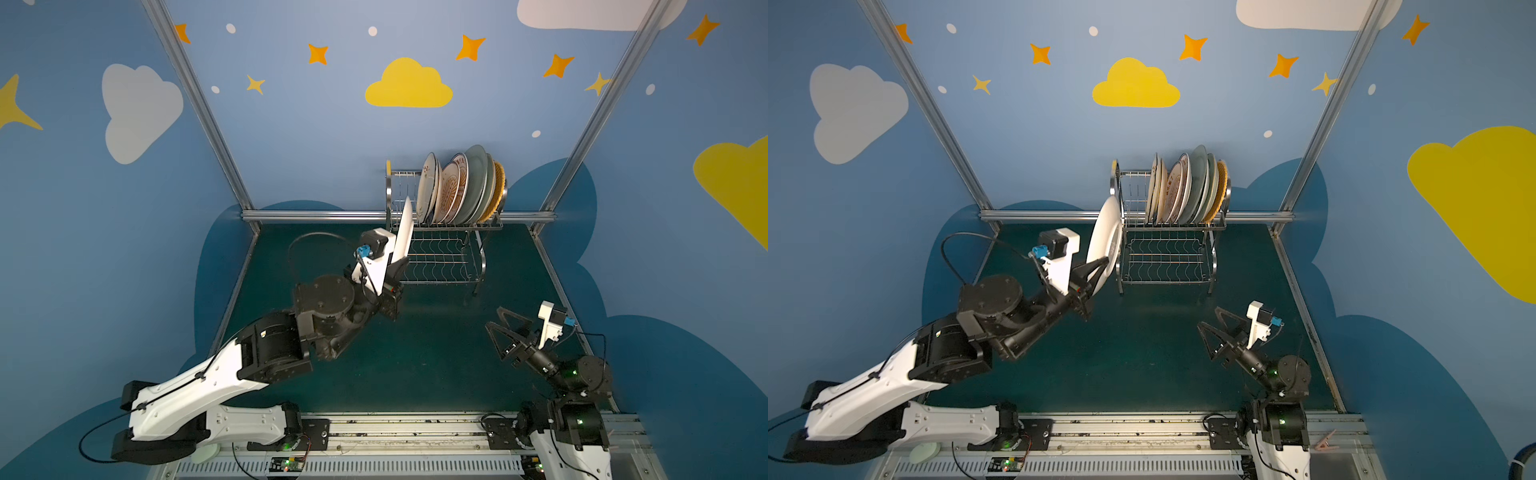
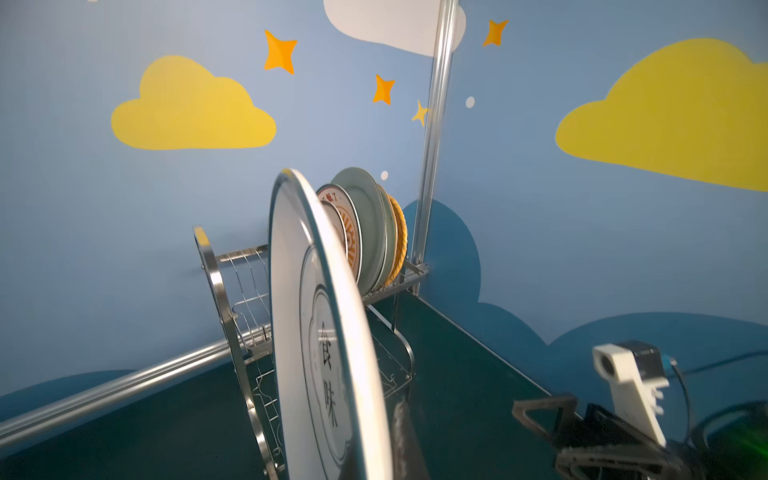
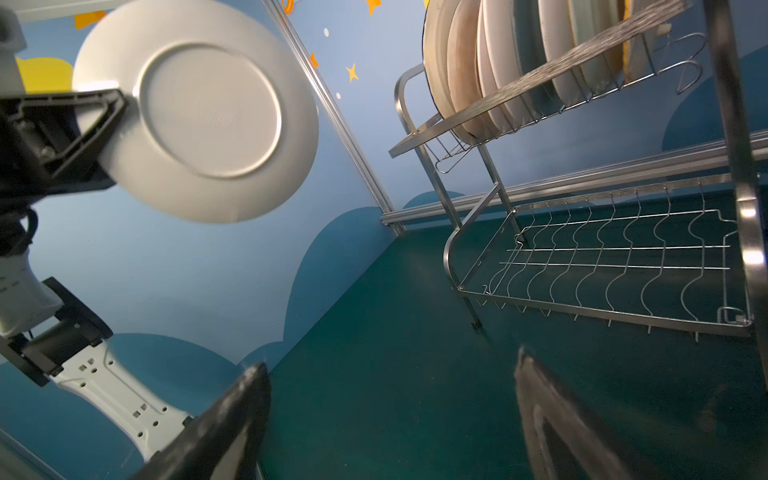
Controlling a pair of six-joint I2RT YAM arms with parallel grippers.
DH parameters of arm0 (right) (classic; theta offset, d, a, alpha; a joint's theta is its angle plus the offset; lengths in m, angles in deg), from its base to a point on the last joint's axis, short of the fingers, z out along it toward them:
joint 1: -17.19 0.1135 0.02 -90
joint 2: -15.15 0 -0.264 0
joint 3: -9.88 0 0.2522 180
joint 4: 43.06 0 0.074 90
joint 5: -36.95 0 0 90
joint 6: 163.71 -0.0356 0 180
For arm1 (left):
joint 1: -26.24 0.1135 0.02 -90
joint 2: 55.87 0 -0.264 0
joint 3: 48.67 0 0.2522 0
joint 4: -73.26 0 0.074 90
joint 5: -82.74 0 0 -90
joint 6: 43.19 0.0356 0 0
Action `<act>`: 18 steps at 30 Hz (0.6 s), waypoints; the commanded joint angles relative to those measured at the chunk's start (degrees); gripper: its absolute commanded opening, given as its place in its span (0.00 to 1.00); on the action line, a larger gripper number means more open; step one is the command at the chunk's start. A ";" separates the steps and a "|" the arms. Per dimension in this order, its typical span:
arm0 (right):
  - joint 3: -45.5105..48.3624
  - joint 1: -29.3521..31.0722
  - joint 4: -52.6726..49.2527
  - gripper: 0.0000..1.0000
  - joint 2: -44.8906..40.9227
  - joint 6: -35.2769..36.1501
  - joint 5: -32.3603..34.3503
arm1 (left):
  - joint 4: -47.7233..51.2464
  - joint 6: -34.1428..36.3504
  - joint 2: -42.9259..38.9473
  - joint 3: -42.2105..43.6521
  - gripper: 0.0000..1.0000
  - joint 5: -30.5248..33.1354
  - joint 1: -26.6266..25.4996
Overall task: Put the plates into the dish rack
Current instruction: 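Carry the emblem plate to the rack and lower it before the floral plate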
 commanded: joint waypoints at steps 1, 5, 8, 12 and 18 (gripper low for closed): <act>1.76 1.14 2.37 0.90 -3.22 1.48 2.49 | -4.04 3.37 4.12 -5.32 0.04 -3.16 3.53; 2.81 2.88 2.82 0.90 -4.20 1.96 3.45 | -5.65 1.84 10.80 -12.49 0.04 -7.54 9.36; 3.03 3.56 2.94 0.90 -3.74 2.23 3.89 | -5.59 1.54 16.47 -18.47 0.04 -10.21 12.69; 3.14 4.22 2.86 0.90 -3.64 2.43 4.03 | -4.87 0.84 23.98 -26.69 0.04 -13.07 17.22; 3.12 5.02 2.62 0.90 -3.74 2.74 4.52 | -1.13 -3.52 35.85 -40.38 0.04 -18.73 24.71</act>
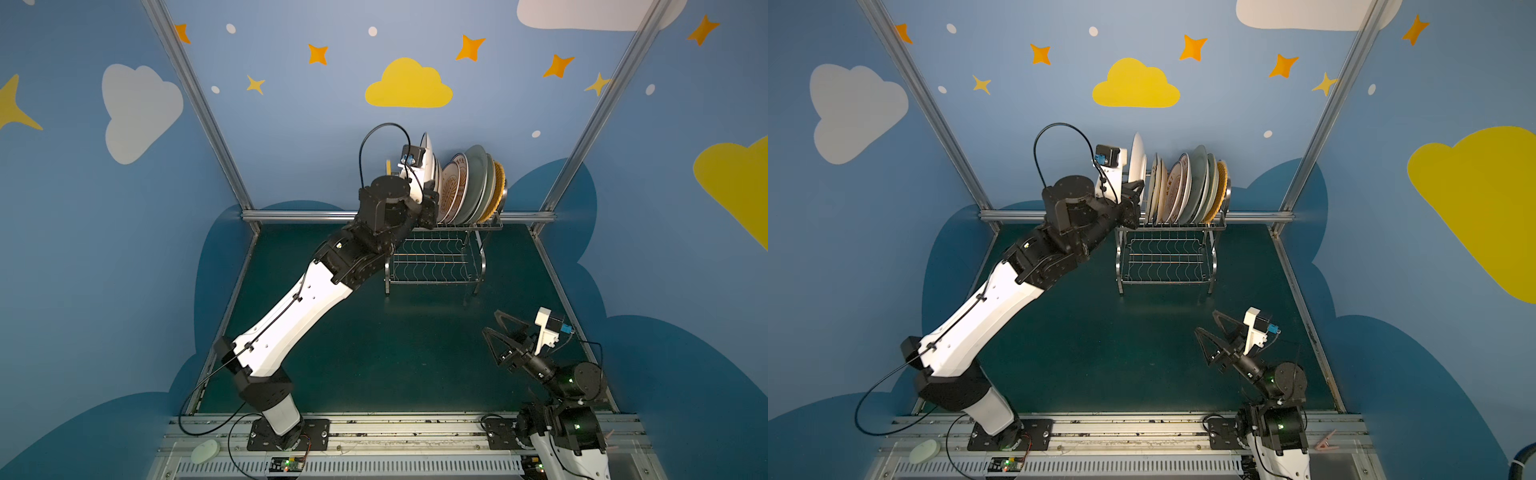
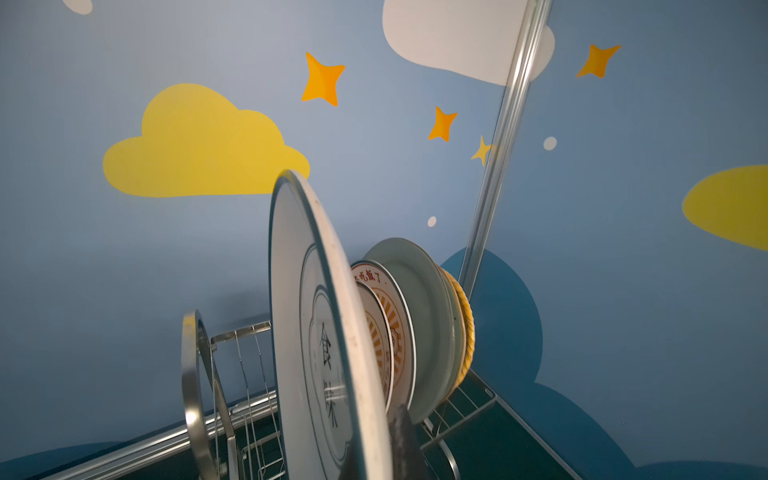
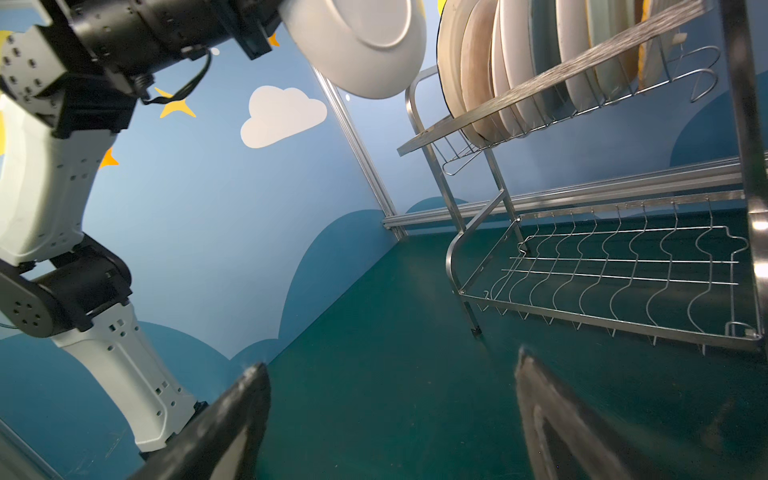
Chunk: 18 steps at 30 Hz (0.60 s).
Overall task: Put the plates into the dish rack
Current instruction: 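Carry the emblem plate to the rack and lower it before the floral plate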
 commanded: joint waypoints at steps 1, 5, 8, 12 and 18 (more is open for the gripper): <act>0.20 0.55 1.78 0.90 -0.09 0.77 0.74 | 0.45 -2.82 4.29 -7.63 0.04 -3.97 3.34; 0.29 1.00 1.62 0.90 -0.04 0.86 1.17 | 3.26 -5.00 11.24 -16.32 0.04 -7.24 6.22; 0.33 1.26 1.42 0.90 -0.04 0.99 1.41 | 5.24 -6.48 15.93 -22.31 0.04 -8.08 7.75; 0.13 1.53 0.53 0.90 0.09 1.29 2.21 | 4.09 -8.63 18.83 -23.83 0.04 -9.15 9.44; 0.03 1.78 0.49 0.90 0.54 1.39 2.34 | 3.70 -9.57 21.75 -24.67 0.04 -9.53 10.92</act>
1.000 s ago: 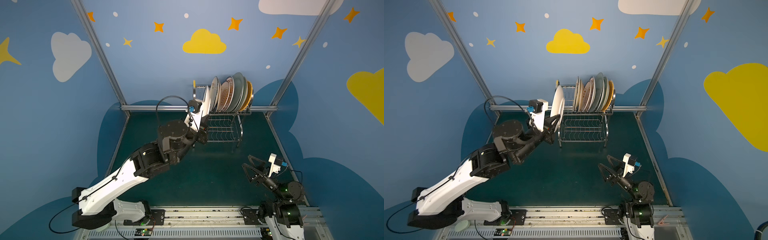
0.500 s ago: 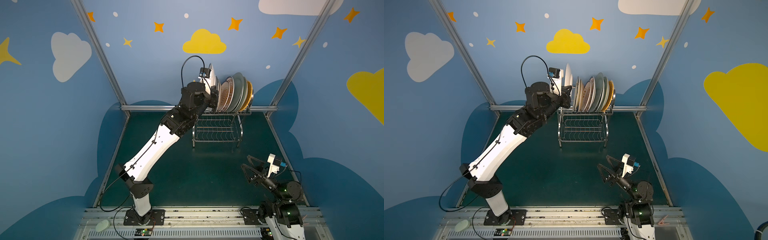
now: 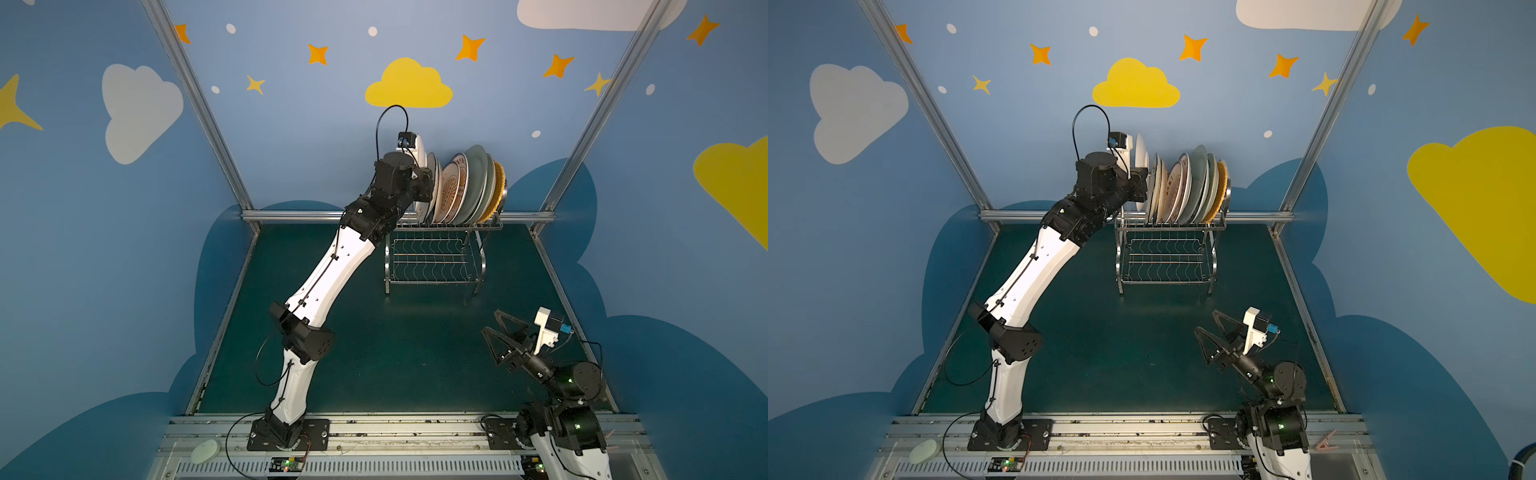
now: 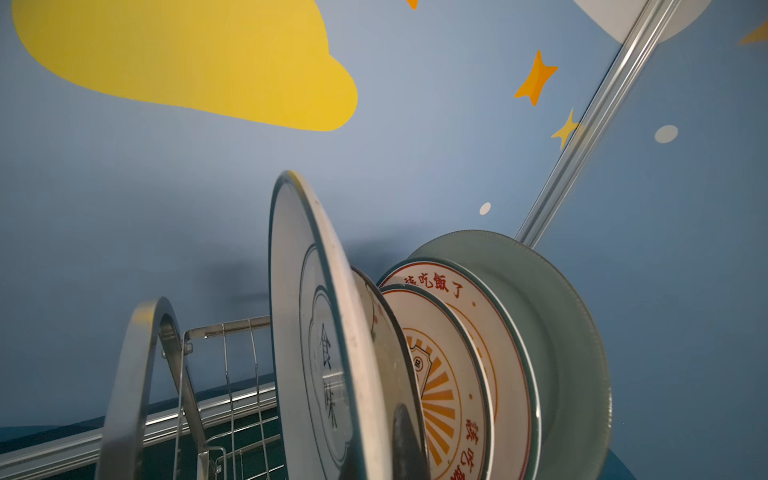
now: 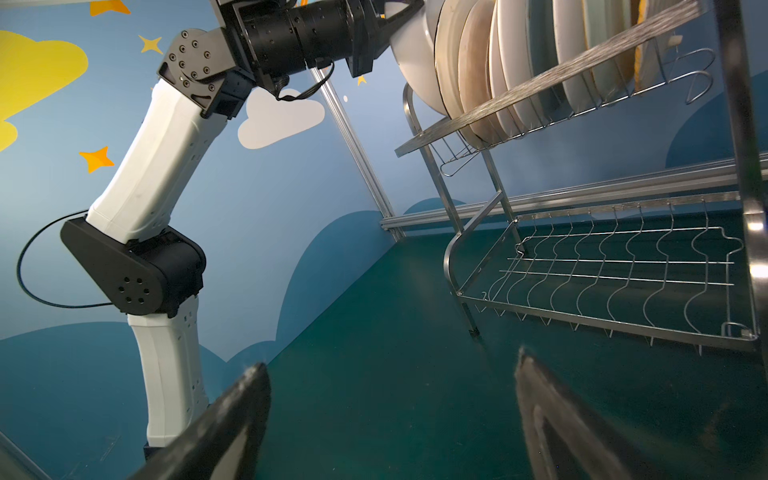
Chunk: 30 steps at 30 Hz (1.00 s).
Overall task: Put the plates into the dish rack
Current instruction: 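Carry the emblem plate to the rack and lower it before the floral plate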
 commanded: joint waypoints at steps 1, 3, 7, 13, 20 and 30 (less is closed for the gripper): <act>0.05 0.41 0.52 0.90 0.33 0.93 0.37 | -2.68 -1.08 0.16 -2.23 0.04 -0.56 0.78; 0.10 0.50 0.43 0.90 0.42 0.99 0.61 | -2.59 -1.60 0.79 -2.23 0.04 -0.78 1.09; 0.02 0.65 0.44 0.90 0.78 0.95 0.66 | -2.20 -1.73 1.93 -2.22 0.04 -0.36 1.40; -0.09 0.91 0.34 0.90 1.07 1.10 0.71 | -1.79 -2.77 3.32 -2.33 0.04 0.08 1.55; -0.23 1.19 -0.01 0.90 1.12 1.25 0.88 | -0.56 -2.79 4.64 -2.32 0.04 2.04 1.47; -0.29 1.47 -0.34 0.90 1.49 1.46 1.06 | 0.83 -0.30 5.82 -2.32 0.09 3.84 1.15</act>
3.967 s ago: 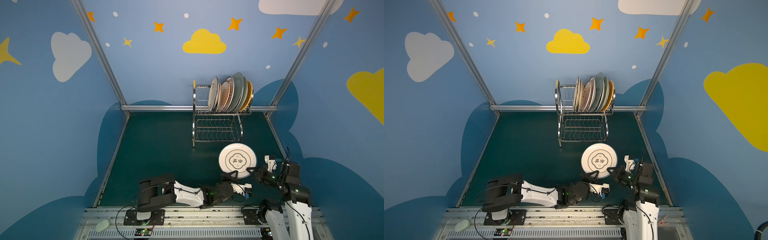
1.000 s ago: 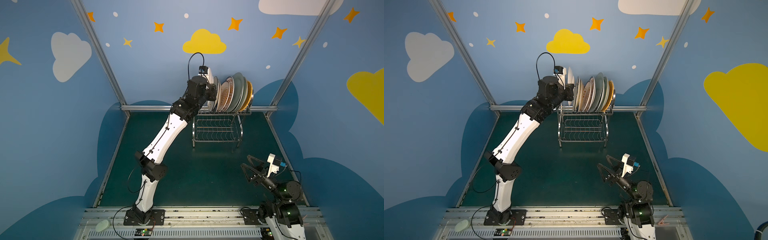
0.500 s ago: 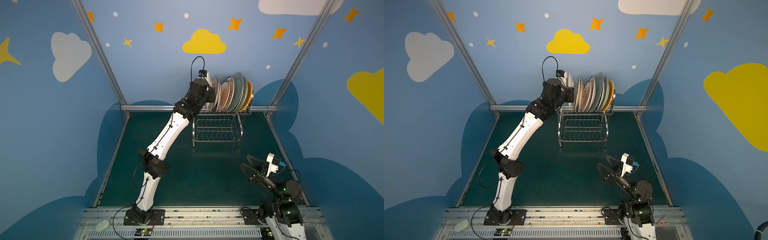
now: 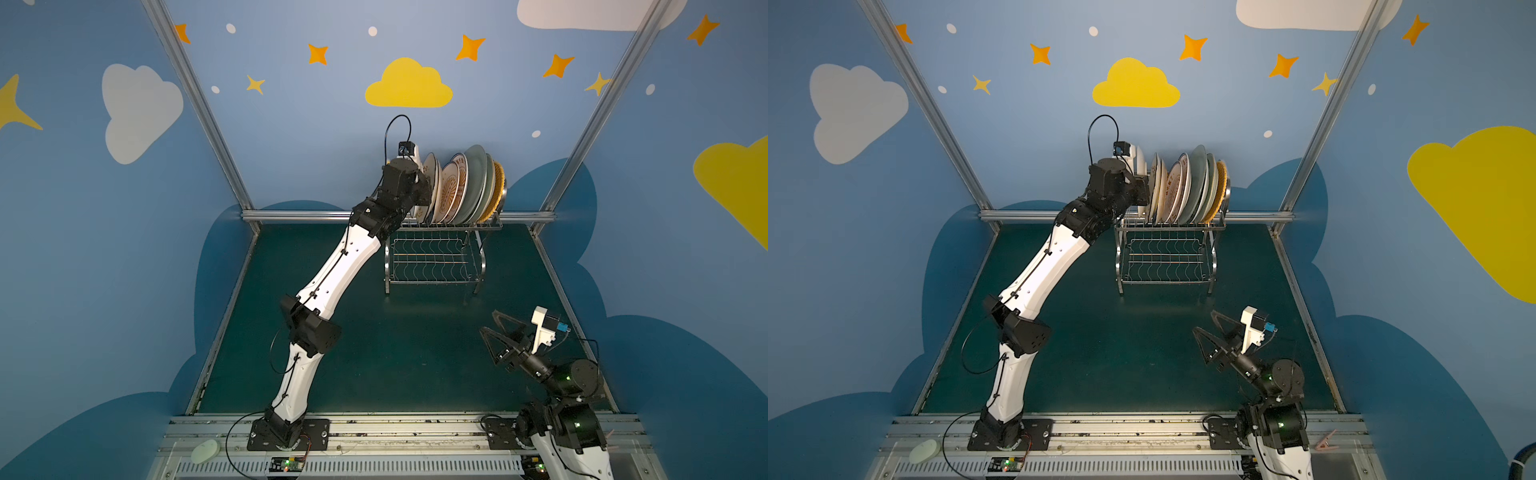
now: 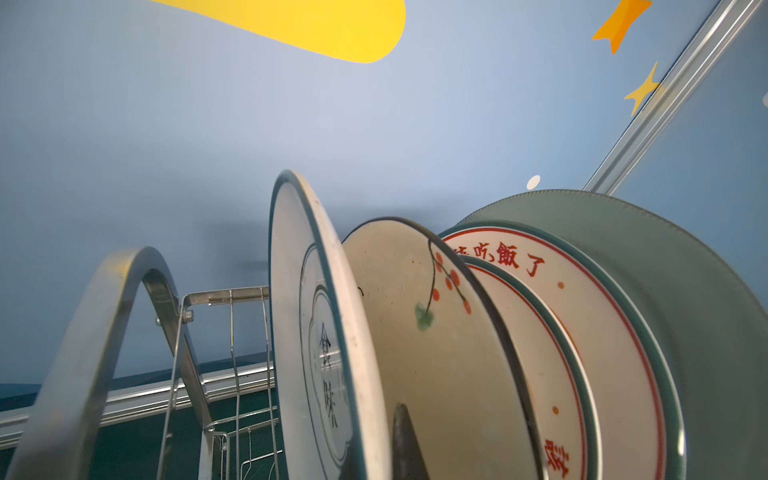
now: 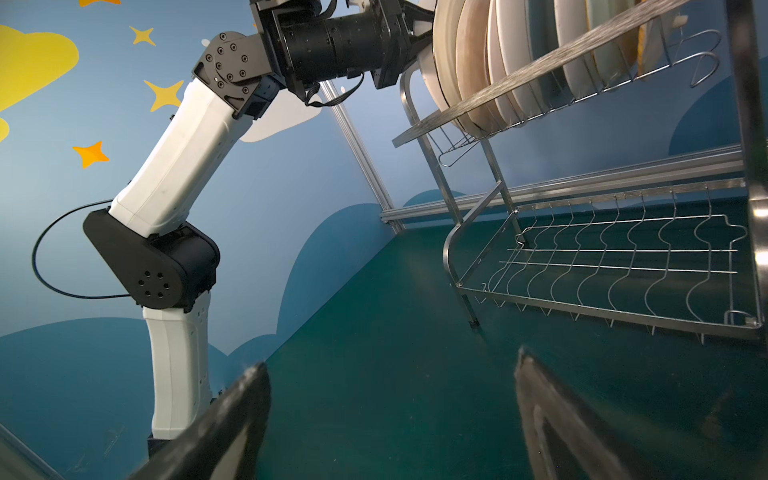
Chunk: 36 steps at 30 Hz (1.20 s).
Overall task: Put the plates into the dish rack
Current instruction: 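Carry the emblem plate to the rack and lower it before the floral plate, then open the left gripper and pull it back from the rack toward the robot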
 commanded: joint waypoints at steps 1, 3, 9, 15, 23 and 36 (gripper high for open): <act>-0.40 0.38 0.54 0.90 0.45 0.74 0.53 | 0.55 2.04 1.17 -1.48 0.11 2.16 -0.16; -0.34 0.48 0.54 0.90 0.54 0.75 0.56 | 0.88 2.73 1.24 -1.47 0.13 2.77 -0.37; -0.36 0.57 0.26 0.90 0.71 0.94 0.90 | 1.25 3.35 1.51 -1.37 0.20 2.25 -0.82; -0.36 0.74 0.27 0.90 0.98 1.02 0.92 | 0.69 3.51 1.52 -1.53 0.26 1.59 -1.45; -0.28 0.92 0.17 0.90 1.14 1.22 1.02 | 0.98 3.01 0.69 -2.59 0.36 2.23 -1.74; -0.44 1.30 0.32 0.90 1.88 1.50 0.93 | 3.21 0.44 -6.24 -3.40 0.44 1.34 -1.63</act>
